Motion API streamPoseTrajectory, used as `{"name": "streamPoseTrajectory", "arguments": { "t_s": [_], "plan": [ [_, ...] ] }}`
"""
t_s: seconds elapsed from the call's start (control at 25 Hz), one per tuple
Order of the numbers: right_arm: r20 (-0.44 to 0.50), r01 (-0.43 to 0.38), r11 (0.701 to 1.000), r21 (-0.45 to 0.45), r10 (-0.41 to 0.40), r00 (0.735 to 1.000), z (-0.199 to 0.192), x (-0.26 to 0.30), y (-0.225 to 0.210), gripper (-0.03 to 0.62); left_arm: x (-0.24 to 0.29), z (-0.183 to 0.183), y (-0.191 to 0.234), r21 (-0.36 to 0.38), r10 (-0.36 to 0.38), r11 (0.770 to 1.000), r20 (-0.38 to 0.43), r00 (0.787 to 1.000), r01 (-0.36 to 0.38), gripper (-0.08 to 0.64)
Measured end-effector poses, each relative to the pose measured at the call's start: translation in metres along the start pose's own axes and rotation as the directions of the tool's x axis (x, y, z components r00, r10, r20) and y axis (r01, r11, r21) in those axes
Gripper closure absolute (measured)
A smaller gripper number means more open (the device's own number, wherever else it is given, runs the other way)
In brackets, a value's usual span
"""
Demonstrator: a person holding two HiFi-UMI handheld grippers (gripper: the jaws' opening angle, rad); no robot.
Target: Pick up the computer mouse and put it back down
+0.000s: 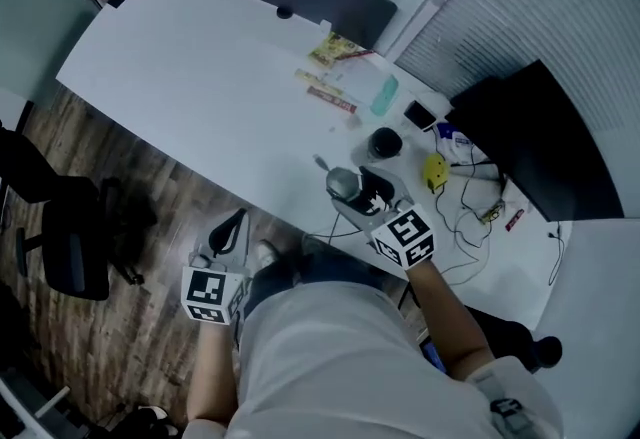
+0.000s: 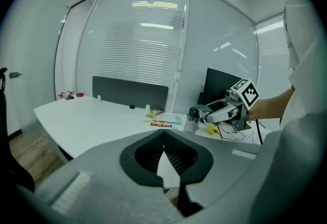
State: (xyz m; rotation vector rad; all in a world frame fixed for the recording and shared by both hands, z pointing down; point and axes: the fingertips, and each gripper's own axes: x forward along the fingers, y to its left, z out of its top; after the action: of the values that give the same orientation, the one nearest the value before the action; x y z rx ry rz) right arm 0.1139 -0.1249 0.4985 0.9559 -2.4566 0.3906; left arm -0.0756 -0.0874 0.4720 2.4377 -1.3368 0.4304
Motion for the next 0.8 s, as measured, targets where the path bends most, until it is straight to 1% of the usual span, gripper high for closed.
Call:
{"name": "streamPoseTrajectory", "arguments": {
  "t_s": [0.2,0.44,0.64,0.8],
  "plan": [
    [0.067,0.079,0.995,0.053,-0.083,0.994,0.010,-0.039,-0.006,0.255,0.014,0.019,-0.017,0.012,-0.068,0.998,0.058,0.996,0.068,0.551],
    [0.121,0.150,0.983,0.103,-0.163,0.979,0.019,-0.080,-0.014,0.255,0.031,0.034,-0.032,0.060,-0.140,0.989,0.057,0.989,0.136,0.551],
    [0.162,0.215,0.965,0.147,-0.238,0.958,0.023,-0.116,-0.019,0.255,0.041,0.045,-0.043,0.093,-0.190,0.979,0.062,0.980,0.184,0.551],
    [0.180,0.253,0.953,0.168,-0.283,0.942,0.022,-0.138,-0.023,0.256,0.047,0.052,-0.051,0.114,-0.220,0.971,0.067,0.973,0.212,0.551]
  ]
}}
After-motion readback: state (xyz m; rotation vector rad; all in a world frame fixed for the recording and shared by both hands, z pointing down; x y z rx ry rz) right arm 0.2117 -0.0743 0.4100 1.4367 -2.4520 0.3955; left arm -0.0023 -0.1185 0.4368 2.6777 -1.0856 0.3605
